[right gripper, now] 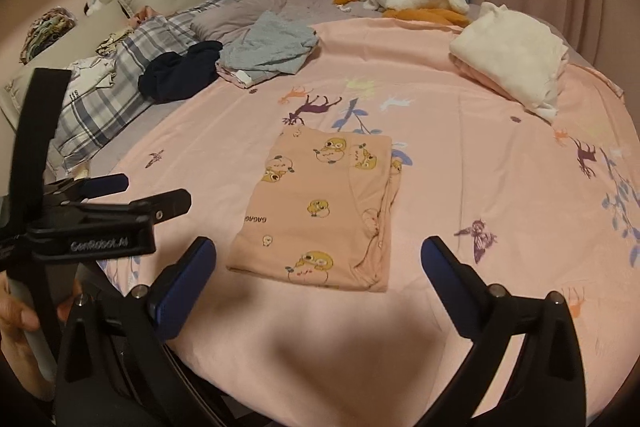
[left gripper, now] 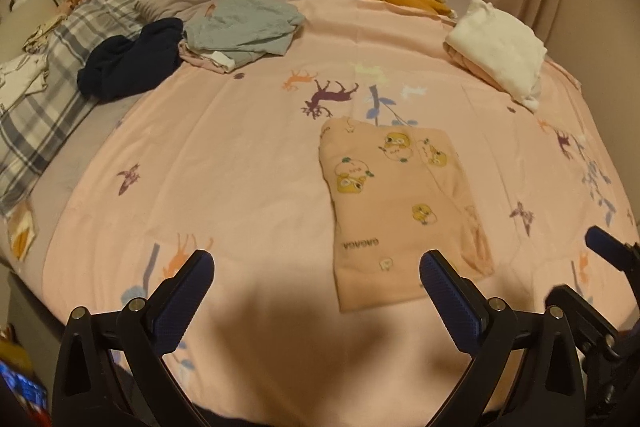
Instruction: Fold small clothes
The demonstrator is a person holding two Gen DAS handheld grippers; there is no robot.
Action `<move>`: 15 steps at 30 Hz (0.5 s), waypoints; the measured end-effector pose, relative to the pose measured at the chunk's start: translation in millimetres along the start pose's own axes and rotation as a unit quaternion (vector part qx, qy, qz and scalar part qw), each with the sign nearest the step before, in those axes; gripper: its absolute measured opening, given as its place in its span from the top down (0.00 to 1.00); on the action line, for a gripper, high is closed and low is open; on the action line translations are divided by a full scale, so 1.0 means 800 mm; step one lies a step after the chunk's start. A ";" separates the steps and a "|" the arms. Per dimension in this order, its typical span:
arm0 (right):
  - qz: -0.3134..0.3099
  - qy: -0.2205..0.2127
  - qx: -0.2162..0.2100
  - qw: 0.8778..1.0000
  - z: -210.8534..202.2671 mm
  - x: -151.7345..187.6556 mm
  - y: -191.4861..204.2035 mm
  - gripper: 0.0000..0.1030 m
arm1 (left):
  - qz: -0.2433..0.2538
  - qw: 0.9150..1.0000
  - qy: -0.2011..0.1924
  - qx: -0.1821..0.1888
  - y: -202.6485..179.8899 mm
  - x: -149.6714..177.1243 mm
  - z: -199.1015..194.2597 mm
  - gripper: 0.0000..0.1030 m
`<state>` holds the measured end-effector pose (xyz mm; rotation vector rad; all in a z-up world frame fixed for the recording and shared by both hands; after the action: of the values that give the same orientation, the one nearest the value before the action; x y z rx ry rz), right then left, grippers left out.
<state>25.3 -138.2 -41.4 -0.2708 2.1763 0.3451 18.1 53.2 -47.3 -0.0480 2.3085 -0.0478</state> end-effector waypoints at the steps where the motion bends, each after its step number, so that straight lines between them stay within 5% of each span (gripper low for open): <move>1: 0.005 0.002 -0.002 1.000 -0.003 -0.001 0.001 0.00 | -0.001 1.000 0.000 0.002 -0.001 0.001 -0.005 0.01; 15: 0.003 0.020 0.021 1.000 -0.013 0.014 -0.001 0.00 | 0.026 1.000 -0.008 0.011 -0.024 0.016 -0.040 0.01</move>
<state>10.7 -143.1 -44.8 -0.2493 2.2221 0.3004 -14.3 34.3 -34.2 0.0220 2.2910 -0.0471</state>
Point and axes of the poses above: each gripper's, at about its wrist camera, not at the fingertips, and z roughly the way its jaws point, y to its left, x to its underside, the point moved 3 cm from there along z, roughly the way its jaws point, and after that the axes turned 12 degrees about -y, right-handed, at the moved point
